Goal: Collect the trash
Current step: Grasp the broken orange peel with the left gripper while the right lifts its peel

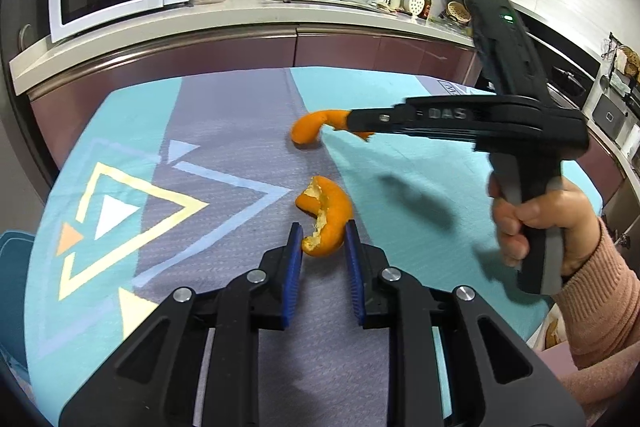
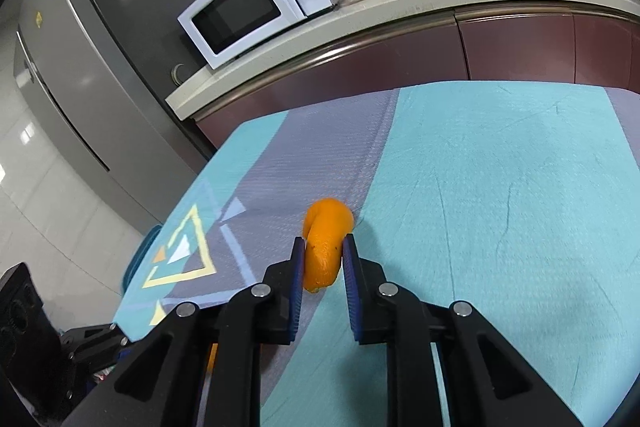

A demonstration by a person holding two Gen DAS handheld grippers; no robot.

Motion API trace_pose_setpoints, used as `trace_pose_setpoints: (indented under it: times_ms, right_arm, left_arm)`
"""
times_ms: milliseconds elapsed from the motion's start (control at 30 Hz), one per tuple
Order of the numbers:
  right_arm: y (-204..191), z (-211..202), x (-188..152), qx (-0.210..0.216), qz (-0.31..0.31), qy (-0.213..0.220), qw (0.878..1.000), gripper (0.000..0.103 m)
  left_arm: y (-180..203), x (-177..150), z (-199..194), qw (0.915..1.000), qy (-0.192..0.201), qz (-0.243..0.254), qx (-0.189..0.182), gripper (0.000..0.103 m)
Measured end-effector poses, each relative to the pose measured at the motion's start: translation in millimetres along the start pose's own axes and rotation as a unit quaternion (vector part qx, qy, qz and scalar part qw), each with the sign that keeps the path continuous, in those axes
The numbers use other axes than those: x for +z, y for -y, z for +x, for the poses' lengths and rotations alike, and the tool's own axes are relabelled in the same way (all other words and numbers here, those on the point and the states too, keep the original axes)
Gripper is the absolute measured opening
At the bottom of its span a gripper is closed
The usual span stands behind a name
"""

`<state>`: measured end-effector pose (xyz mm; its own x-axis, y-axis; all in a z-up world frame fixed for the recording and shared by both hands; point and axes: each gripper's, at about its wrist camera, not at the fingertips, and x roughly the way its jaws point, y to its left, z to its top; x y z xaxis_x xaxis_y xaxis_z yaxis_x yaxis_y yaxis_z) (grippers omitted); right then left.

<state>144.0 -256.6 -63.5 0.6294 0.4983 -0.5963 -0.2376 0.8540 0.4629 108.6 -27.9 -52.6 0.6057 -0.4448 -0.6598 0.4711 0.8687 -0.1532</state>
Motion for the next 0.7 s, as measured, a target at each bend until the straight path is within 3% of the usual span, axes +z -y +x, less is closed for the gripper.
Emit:
trace_pose_setpoints:
  times_ms: [233, 567, 700]
  right_arm:
    - [4, -3, -25, -0.003, 0.0, -0.036, 0.999, 0.018]
    - [4, 7, -25, -0.022, -0.004, -0.041, 0.999, 0.036]
    - [-1, 18, -22, -0.031, -0.016, -0.046, 0.998, 0.031]
  left_arm:
    - [-11, -5, -8, 0.9999, 0.002, -0.01, 0.008, 0.021]
    - [-15, -11, -1, 0.9998, -0.007, -0.014, 0.013, 0.021]
    - [-15, -12, 1, 0.9997, -0.007, -0.015, 0.015, 0.021]
